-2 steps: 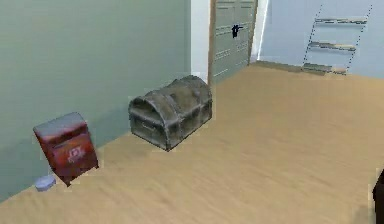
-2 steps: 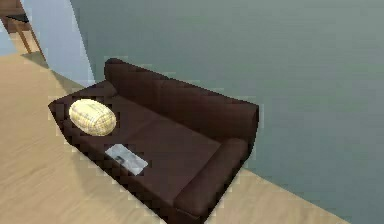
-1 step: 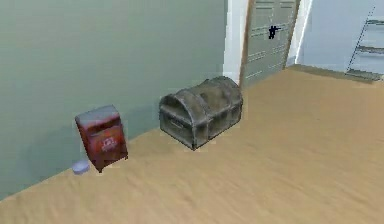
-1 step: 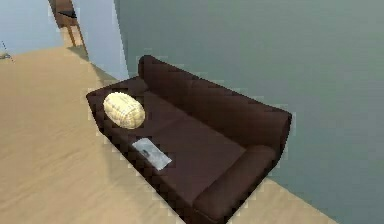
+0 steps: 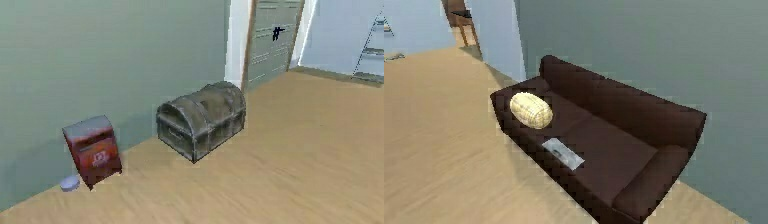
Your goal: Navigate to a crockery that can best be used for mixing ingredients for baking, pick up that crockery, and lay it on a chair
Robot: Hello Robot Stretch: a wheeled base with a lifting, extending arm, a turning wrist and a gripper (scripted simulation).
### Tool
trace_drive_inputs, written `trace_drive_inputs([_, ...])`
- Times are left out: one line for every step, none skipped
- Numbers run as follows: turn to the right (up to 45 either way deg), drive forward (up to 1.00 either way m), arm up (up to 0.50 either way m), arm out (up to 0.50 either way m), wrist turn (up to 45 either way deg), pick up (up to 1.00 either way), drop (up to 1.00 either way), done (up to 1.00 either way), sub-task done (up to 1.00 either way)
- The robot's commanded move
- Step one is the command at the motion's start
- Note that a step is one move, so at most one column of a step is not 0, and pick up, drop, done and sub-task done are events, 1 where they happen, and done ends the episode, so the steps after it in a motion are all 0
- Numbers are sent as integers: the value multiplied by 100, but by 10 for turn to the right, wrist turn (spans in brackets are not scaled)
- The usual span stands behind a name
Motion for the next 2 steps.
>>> trace_drive_inputs([-450, 0, 0, 0, 0, 0, 0, 0, 0])
trace_drive_inputs([-120, 0, 0, 0, 0, 0, 0, 0, 0])
